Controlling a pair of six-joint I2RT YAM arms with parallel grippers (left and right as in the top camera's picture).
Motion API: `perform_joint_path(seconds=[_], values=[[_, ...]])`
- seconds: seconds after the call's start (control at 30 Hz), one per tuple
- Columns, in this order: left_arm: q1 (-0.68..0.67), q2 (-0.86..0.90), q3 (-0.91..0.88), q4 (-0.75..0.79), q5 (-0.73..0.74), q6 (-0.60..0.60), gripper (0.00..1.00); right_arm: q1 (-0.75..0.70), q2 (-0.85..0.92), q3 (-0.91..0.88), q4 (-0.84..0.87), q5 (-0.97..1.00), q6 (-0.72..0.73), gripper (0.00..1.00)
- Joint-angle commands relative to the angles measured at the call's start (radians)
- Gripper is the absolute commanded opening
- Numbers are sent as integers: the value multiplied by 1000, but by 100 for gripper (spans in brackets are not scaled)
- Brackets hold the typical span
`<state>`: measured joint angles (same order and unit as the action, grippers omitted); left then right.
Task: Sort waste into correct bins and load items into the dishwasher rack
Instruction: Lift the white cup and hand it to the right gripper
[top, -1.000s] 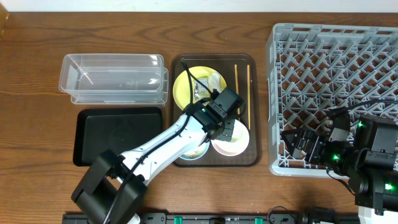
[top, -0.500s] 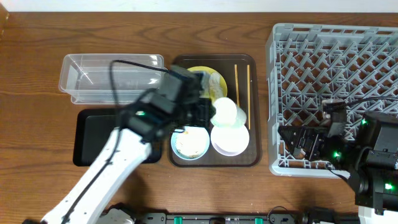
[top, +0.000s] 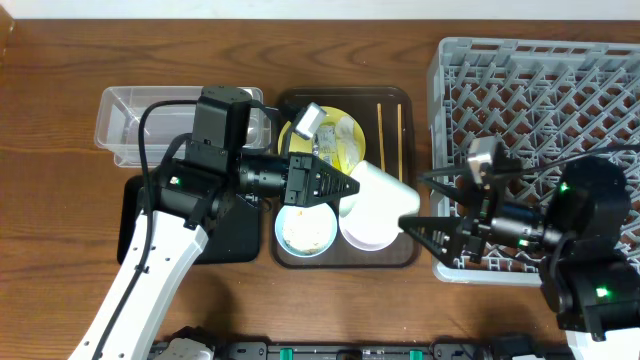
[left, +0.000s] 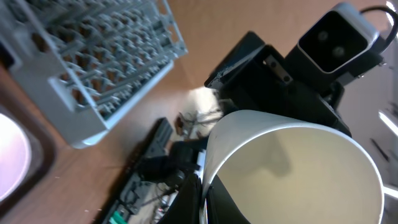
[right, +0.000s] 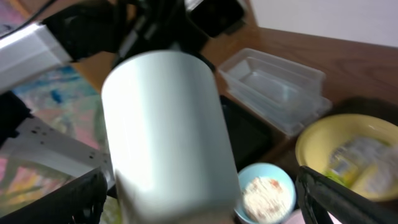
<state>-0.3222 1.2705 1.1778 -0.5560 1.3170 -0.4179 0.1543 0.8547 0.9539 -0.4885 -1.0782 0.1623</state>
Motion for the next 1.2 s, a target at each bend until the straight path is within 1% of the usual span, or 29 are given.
perform_joint_path(seconds=[0.0, 0.1, 0.2, 0.3, 0.33, 0.4, 0.47, 0.53, 0.6, 0.63, 0.67, 0.77, 0.93, 1.03, 1.1, 1.17], values=[[5, -12, 19, 5, 90, 13, 6, 91, 24, 14, 51, 68, 103, 92], [5, -12, 19, 5, 90, 12, 6, 144, 54, 14, 70, 95, 112, 85], [5, -12, 19, 5, 89, 13, 6, 160, 77, 13, 70, 79, 115, 73], [5, -12, 19, 5, 90, 13, 6, 159, 79, 14, 73, 79, 114, 69], [5, -12, 19, 5, 90, 13, 6, 159, 75, 14, 77, 79, 115, 64], [5, -12, 19, 5, 90, 13, 6, 156, 65, 14, 80, 79, 114, 61], [5, -12, 19, 3, 90, 13, 6, 144, 51, 14, 81, 79, 114, 63], [5, -12, 19, -3, 90, 13, 6, 127, 36, 14, 81, 79, 114, 80], [5, -12, 19, -3, 92, 12, 6, 113, 23, 14, 81, 79, 114, 84], [5, -12, 19, -3, 95, 13, 6, 111, 20, 14, 81, 79, 114, 88], [5, -12, 19, -3, 100, 13, 6, 111, 19, 14, 82, 79, 114, 88], [5, -12, 19, -2, 116, 13, 6, 113, 21, 14, 83, 77, 114, 84], [5, -12, 19, -2, 116, 13, 6, 123, 23, 14, 89, 75, 108, 82], [5, -12, 19, -2, 116, 13, 6, 124, 23, 14, 114, 74, 106, 78], [5, -12, 19, -2, 116, 13, 6, 124, 23, 14, 137, 52, 106, 71], [5, -12, 19, -2, 116, 12, 6, 124, 23, 14, 155, 0, 106, 70]])
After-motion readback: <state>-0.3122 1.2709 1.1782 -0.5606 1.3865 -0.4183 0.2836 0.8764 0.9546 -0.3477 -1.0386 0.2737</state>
